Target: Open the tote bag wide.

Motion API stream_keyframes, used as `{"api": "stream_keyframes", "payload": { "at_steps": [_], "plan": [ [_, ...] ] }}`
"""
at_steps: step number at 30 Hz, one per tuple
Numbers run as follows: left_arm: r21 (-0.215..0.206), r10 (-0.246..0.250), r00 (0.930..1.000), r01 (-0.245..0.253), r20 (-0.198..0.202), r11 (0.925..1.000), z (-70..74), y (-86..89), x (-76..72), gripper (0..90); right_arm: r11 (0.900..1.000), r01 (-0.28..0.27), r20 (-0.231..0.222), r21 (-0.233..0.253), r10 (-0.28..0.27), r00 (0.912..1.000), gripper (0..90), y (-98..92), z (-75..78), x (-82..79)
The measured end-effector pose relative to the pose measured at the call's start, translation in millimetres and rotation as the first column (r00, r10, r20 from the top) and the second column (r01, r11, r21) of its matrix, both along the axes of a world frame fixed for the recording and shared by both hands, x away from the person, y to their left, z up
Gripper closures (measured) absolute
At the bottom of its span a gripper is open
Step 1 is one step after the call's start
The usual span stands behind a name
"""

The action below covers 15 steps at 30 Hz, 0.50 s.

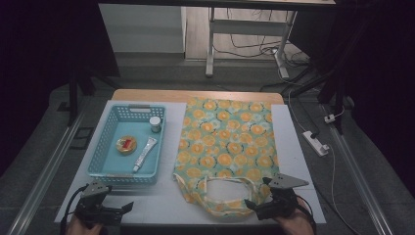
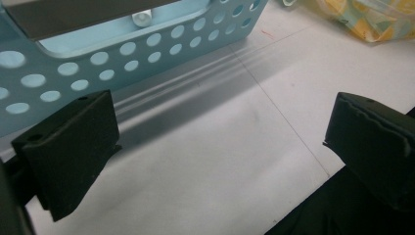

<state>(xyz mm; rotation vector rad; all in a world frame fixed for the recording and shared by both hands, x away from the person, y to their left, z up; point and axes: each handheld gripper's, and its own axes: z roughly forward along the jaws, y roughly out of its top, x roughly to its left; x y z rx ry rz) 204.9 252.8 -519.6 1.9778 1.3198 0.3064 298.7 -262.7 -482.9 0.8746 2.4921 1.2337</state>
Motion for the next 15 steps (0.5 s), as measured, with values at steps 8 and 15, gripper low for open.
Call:
{"api": "stream_keyframes", "payload": {
  "at_steps": [8, 15],
  "plan": [
    [0.002, 0.001, 1.0, -0.001, 0.0, 1.0, 0.0, -0.2, -0.3, 0.0, 0.999, -0.043, -0.022, -0.018, 0.042, 0.9989, 0.0, 14.5, -0.1, 1.7],
    [0.0, 0.002, 1.0, -0.002, -0.002, 1.0, -0.1, 0.3, -0.1, 0.0, 0.993, -0.099, -0.071, -0.056, 0.095, 0.9929, 0.0, 35.5, -6.4, 3.1]
  ]
}}
